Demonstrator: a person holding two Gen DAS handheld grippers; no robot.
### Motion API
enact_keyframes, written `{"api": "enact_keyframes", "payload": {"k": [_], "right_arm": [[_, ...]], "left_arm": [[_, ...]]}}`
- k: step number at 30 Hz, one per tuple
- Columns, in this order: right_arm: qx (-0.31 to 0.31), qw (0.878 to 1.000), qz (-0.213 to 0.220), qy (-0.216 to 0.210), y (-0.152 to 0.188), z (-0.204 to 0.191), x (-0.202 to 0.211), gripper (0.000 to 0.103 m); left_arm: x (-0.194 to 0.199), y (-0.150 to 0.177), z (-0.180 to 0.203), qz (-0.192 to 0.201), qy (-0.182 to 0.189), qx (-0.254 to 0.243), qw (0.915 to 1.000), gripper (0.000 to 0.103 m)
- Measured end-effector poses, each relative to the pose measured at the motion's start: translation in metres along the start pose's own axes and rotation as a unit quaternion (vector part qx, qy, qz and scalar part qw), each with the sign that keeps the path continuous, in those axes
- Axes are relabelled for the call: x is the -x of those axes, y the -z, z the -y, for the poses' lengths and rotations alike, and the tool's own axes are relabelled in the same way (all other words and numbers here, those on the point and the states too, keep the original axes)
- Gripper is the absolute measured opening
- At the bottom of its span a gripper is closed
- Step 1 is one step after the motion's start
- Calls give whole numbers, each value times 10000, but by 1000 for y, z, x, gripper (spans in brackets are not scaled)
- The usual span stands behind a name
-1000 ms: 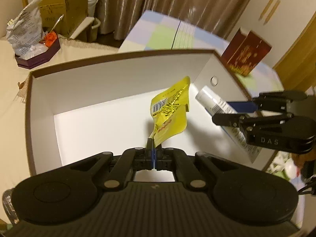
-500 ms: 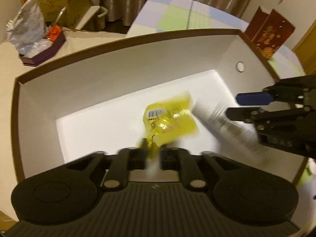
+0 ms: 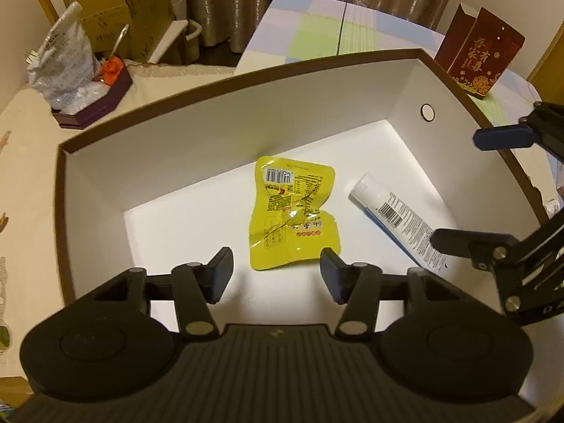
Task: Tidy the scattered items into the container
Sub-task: 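Open both tools to drop the packet and tube into the box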
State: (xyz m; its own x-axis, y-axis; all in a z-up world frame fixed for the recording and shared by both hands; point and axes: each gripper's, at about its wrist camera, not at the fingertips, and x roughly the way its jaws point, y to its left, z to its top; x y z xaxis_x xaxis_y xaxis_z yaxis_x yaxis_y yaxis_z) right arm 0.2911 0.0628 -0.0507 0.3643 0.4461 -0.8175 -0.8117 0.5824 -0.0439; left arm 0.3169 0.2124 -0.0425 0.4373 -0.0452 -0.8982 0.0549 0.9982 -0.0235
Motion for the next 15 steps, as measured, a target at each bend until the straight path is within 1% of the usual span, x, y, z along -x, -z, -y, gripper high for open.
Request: {"api": "enact_keyframes", "payload": {"k": [1, 4, 5, 7, 11, 14, 15], "right_arm": [[41, 10000, 21, 35, 0, -3, 3, 101], [55, 9999, 62, 98, 2, -9, 11, 101], [20, 9999, 71, 119, 3, -9, 13, 101], [-74, 9998, 103, 153, 7, -8, 17, 101], [-309, 9992, 186, 181, 13, -7, 30, 101], [-461, 9984, 262, 196, 17, -7, 40, 101], [-495, 9982, 287, 200, 19, -7, 43, 101]], "left_arm": [[2, 1, 2, 17, -25, 1, 10000, 52], [11, 4, 5, 89, -79, 27, 9999, 59], [15, 6, 6, 127, -111, 32, 9999, 63], [23, 10, 8, 211, -159, 29, 9996, 64], [39, 16, 13, 335, -173, 69, 9993, 70], [50, 22, 18, 452, -265, 70, 9986, 79], [54, 24, 20, 495, -310, 64, 9983, 81]]}}
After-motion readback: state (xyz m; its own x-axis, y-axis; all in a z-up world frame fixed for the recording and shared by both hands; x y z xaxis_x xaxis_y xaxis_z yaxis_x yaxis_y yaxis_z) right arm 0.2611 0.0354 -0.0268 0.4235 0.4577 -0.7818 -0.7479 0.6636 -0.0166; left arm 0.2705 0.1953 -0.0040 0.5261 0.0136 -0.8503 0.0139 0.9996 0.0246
